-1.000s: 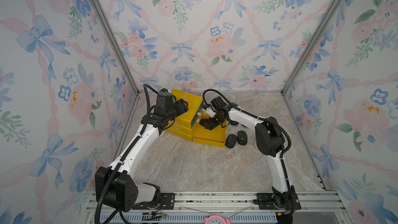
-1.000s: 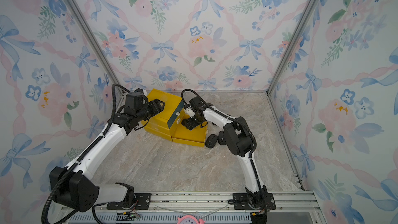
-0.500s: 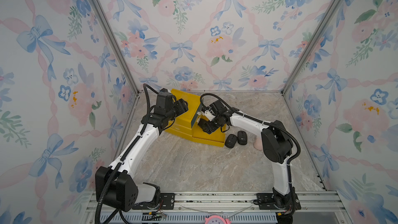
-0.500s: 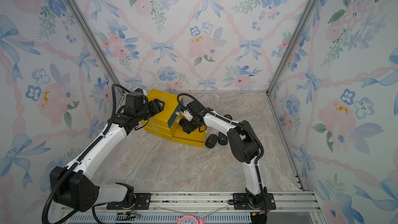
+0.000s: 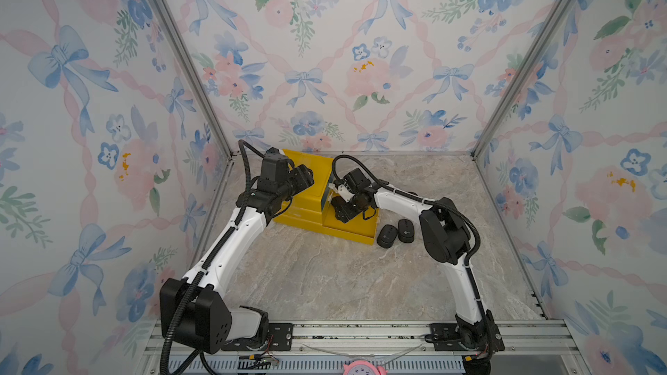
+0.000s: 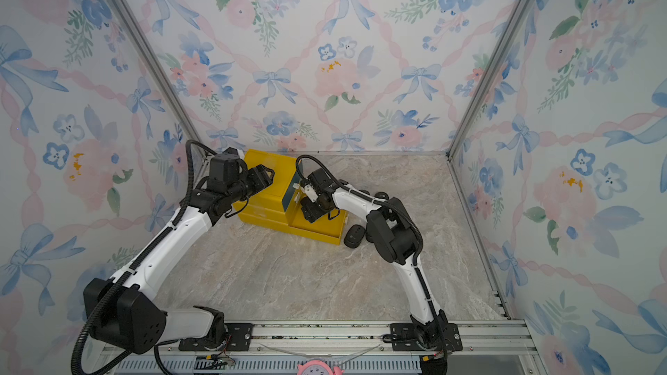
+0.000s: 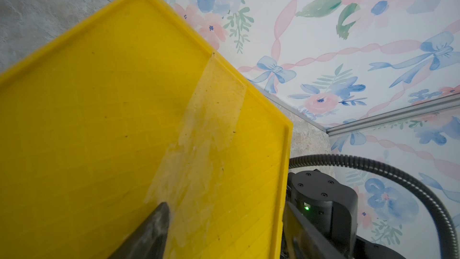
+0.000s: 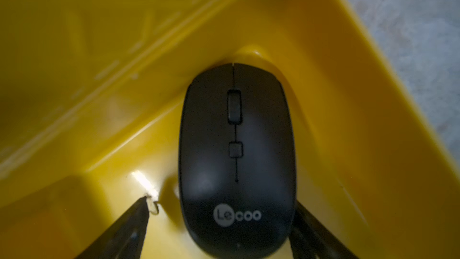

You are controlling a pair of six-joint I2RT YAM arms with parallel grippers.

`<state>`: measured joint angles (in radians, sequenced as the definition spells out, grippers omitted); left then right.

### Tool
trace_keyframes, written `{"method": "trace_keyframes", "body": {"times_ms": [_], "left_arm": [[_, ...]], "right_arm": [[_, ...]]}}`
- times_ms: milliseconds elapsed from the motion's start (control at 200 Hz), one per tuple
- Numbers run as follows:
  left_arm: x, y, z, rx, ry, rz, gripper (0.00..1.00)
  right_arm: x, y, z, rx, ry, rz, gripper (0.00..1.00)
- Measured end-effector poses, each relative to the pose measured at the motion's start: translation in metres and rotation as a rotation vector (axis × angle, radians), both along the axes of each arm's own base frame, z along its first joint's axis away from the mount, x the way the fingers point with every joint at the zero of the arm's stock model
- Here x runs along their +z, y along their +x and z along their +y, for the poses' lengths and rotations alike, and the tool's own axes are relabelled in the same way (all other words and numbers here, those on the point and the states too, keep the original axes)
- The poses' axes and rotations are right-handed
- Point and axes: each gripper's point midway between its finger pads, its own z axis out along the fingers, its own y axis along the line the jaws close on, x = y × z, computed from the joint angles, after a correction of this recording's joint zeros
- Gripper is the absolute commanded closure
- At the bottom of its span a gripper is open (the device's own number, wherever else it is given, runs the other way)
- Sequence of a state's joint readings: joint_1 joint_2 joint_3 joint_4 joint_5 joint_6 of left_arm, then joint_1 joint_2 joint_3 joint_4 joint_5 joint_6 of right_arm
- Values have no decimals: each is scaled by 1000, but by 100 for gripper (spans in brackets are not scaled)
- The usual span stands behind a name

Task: Take the mice out of the drawer
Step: Pick up the mouse from the drawer, then place the mouse at the center of the board.

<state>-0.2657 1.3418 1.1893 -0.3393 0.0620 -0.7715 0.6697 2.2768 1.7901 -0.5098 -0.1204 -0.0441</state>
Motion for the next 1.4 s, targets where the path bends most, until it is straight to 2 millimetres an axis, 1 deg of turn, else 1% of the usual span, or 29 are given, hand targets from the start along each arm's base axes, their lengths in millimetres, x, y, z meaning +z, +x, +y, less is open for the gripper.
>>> {"method": "trace_keyframes", "body": {"times_ms": [135, 360, 450, 530, 590, 660, 805, 870, 925, 965, 1035, 1085, 1100, 1115, 1135, 1160, 1170, 1185, 1285, 1340, 1400], "left_arm": [[-1, 1, 0, 2, 1, 1, 26], [-1, 1, 1, 4, 1, 0, 26], [-1, 1, 1, 2, -1, 1, 26], [-1, 1, 1, 2, -1, 1, 26], [0, 1, 1, 1, -2, 1, 26], [-1, 1, 1, 1, -3, 1, 26], [0, 1, 1, -5, -4, 1, 26], [0, 1, 0, -10, -2, 0, 25], [0, 0, 0, -13, 0, -2, 25], [0, 0, 0, -17, 2, -2, 25], [0, 0, -1, -28, 9, -5, 25], [0, 0, -1, -33, 15, -7, 25], [0, 0, -1, -34, 17, -7, 25], [0, 0, -1, -35, 18, -8, 25], [0, 0, -1, -38, 22, -9, 25], [0, 0, -2, -40, 23, -9, 25], [0, -1, -2, -42, 25, -10, 25], [0, -1, -2, -45, 28, -11, 25], [0, -1, -2, -54, 38, -13, 24], [0, -1, -2, -58, 43, -15, 24], [0, -1, -3, -63, 49, -16, 24]], "right_arm": [[1, 5, 2, -13, 9, -15, 26], [0, 10, 2, -29, 20, -46, 44], [2, 7, 1, -25, 21, -53, 47], [5, 1, -1, -20, 22, -54, 51], [13, -5, -3, -19, 29, -59, 51], [27, -12, -8, -26, 46, -73, 51], [72, -23, -28, -80, 118, -114, 51], [93, -27, -47, -132, 152, -131, 51], [108, -28, -72, -200, 174, -140, 51], [115, -25, -89, -252, 188, -144, 51], [125, -17, -130, -381, 195, -159, 50], [126, -11, -168, -495, 183, -171, 50], [126, -11, -176, -522, 181, -170, 50], [124, -9, -191, -566, 172, -170, 50], [123, -9, -202, -602, 169, -165, 49], [119, -7, -222, -664, 158, -159, 49], [118, -7, -227, -679, 155, -157, 49], [115, -6, -240, -718, 147, -152, 49], [91, -3, -300, -894, 86, -111, 49], [77, 2, -323, -959, 58, -85, 49], [59, 7, -339, -1000, 24, -49, 48]]}}
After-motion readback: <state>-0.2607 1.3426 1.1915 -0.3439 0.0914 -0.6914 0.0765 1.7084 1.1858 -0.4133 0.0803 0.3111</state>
